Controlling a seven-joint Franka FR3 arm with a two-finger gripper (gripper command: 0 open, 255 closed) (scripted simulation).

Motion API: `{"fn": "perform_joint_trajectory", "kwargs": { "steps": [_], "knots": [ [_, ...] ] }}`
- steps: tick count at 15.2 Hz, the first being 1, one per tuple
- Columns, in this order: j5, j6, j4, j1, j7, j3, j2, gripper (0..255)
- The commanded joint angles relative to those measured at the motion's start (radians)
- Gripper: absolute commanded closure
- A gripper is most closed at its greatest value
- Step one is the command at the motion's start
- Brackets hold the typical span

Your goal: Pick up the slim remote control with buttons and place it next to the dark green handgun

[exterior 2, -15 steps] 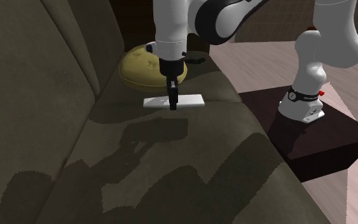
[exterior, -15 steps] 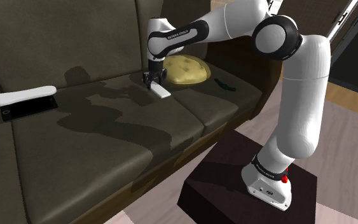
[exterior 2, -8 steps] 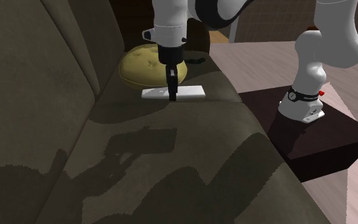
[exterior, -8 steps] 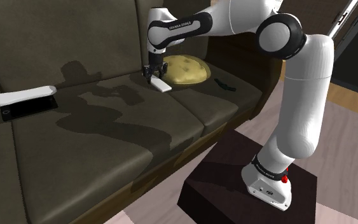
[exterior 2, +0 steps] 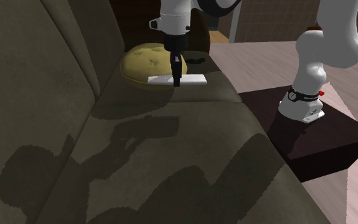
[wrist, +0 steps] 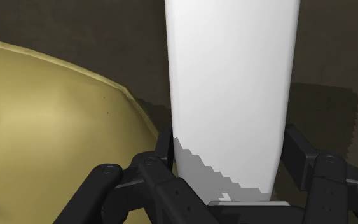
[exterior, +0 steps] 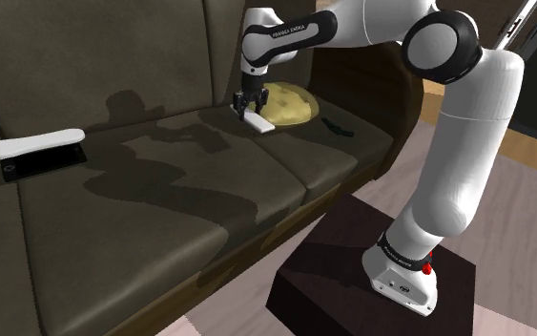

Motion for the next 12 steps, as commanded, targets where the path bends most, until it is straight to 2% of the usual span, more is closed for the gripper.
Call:
{"fn": "perform_joint_trajectory", "kwargs": {
  "steps": [1, 12],
  "knots": [
    [0.005, 0.010, -0.038, -0.028, -0.043, -0.015, -0.028, 255],
    [0.022, 0.054, -0.190, -0.170, -0.285, -0.108, -0.137, 255]
  ]
}}
